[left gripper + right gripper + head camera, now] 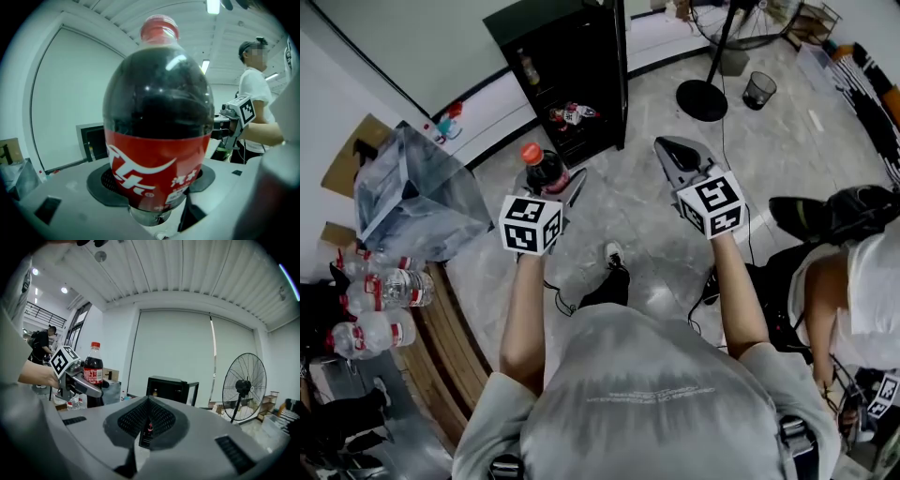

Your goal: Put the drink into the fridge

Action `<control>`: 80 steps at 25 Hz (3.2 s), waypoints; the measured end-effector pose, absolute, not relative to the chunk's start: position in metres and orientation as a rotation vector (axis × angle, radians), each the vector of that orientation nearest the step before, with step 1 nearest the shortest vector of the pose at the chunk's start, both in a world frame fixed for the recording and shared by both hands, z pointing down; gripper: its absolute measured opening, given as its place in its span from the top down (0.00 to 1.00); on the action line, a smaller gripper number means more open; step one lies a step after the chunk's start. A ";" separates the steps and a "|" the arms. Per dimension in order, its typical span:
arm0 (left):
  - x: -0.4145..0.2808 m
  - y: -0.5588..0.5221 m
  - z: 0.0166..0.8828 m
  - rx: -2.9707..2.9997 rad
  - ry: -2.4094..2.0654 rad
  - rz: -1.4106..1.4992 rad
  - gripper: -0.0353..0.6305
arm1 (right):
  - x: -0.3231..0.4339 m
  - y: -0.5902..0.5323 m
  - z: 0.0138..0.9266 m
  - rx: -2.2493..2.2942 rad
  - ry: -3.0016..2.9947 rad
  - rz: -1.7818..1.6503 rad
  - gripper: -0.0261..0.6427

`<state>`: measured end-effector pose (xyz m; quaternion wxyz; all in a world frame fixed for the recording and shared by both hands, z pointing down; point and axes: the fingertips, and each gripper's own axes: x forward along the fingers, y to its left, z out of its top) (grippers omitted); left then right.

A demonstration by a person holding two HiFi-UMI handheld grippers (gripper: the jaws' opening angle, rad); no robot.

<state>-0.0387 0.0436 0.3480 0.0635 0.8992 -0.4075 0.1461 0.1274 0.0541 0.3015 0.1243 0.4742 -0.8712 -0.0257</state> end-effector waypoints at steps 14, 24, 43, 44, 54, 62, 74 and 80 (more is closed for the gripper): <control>-0.044 -0.179 0.352 2.688 -1.243 0.443 0.49 | 0.103 -0.172 0.303 1.325 -2.566 -0.043 0.96; -0.057 -0.259 0.368 2.608 -1.289 0.445 0.49 | 0.081 -0.265 0.321 1.266 -2.577 -0.021 0.96; -0.045 -0.464 0.536 2.532 -1.412 0.423 0.49 | 0.041 -0.456 0.494 1.119 -2.660 0.055 0.96; -0.047 -0.477 0.543 2.533 -1.421 0.420 0.49 | 0.036 -0.467 0.501 1.116 -2.672 0.069 0.96; -0.065 -0.583 0.587 2.503 -1.506 0.391 0.49 | 0.010 -0.545 0.552 1.145 -2.677 0.141 0.96; -0.068 -0.648 0.584 2.504 -1.552 0.345 0.49 | -0.005 -0.578 0.561 1.160 -2.693 0.172 0.96; -0.068 -0.688 0.612 2.462 -1.568 0.318 0.49 | 0.003 -0.596 0.575 1.208 -2.654 0.176 0.96; -0.070 -0.695 0.612 2.451 -1.575 0.282 0.49 | 0.004 -0.595 0.579 1.211 -2.652 0.206 0.96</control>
